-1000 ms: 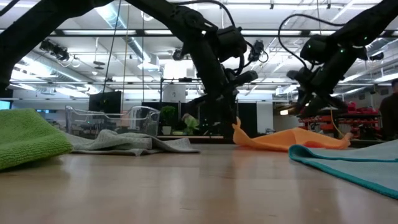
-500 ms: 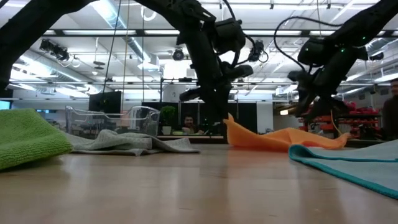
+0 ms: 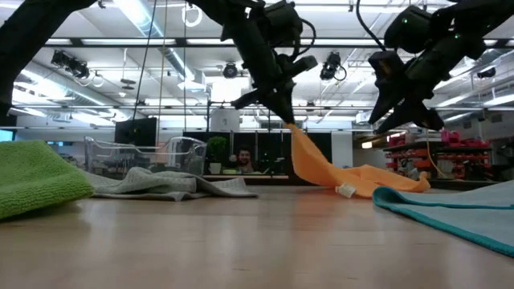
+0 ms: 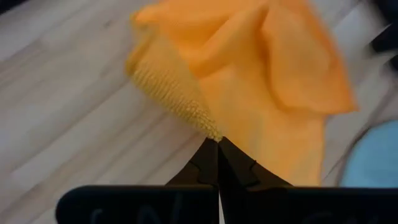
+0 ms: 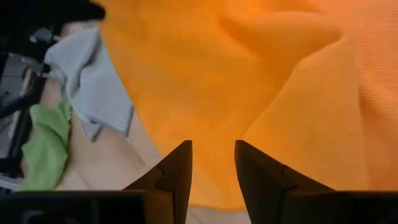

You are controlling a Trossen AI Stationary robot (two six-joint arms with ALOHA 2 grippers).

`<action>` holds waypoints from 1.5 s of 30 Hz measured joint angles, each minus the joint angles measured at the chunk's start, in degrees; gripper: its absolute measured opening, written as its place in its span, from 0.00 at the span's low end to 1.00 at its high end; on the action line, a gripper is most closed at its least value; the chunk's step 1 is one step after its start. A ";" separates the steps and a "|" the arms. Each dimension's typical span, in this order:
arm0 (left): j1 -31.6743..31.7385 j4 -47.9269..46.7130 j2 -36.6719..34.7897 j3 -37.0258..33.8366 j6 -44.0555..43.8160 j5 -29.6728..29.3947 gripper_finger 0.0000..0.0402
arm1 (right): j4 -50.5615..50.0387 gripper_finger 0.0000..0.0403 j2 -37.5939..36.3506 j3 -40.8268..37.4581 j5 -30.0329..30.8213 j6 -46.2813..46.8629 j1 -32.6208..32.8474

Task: Fold microfiber towels
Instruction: Fold the orange microfiber cloth

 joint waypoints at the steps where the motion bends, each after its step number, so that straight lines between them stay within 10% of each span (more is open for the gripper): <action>1: 0.00 0.41 0.00 0.00 0.00 0.49 0.00 | 0.39 0.31 0.24 0.00 0.29 0.59 1.15; 20: 1.36 9.22 0.02 -0.02 0.24 6.63 0.00 | 4.76 0.29 17.14 3.50 23.03 2.45 28.45; 33: 3.47 12.82 0.07 -0.02 0.22 12.48 0.00 | -5.64 0.27 37.88 21.31 27.32 -1.51 30.61; 45: 4.46 15.13 0.09 -0.02 4.43 17.15 0.00 | -8.84 0.27 40.66 28.00 32.17 9.31 32.69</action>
